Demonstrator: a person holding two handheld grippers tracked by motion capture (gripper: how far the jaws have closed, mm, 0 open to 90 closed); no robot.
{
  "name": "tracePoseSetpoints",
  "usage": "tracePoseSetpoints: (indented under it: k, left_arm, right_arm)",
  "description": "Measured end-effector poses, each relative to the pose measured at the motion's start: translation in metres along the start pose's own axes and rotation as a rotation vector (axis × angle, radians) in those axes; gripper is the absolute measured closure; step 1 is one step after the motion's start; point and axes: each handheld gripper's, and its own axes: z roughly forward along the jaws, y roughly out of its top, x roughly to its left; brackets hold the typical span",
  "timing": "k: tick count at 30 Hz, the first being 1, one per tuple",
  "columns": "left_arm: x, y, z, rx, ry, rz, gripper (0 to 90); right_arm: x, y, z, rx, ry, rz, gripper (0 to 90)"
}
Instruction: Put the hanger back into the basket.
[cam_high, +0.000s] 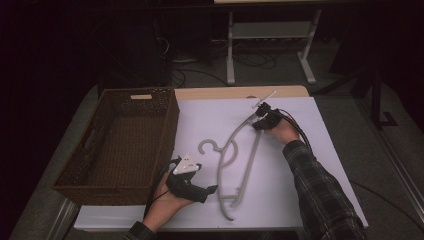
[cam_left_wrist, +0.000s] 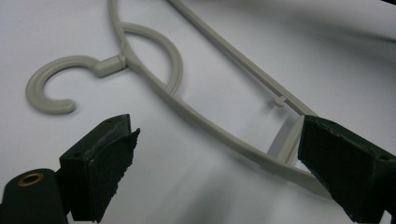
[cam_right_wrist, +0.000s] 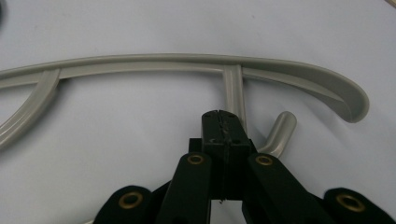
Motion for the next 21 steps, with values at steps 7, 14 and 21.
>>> tracePoseSetpoints:
  k: [7, 14, 21]
  left_arm:
    - [0.001, 0.001, 0.003, 0.014, 0.003, 0.002, 10.7]
    - [0.000, 0.001, 0.005, 0.033, 0.012, 0.007, 10.9]
    - [-0.002, 0.002, 0.009, 0.052, 0.014, 0.014, 10.9]
  right_arm:
    - [-0.006, -0.029, -0.020, 0.021, -0.044, 0.010, 89.8]
    - [-0.007, -0.072, -0.046, 0.007, -0.074, 0.048, 89.8]
    - [-0.005, -0.103, -0.064, -0.004, -0.094, 0.080, 89.8]
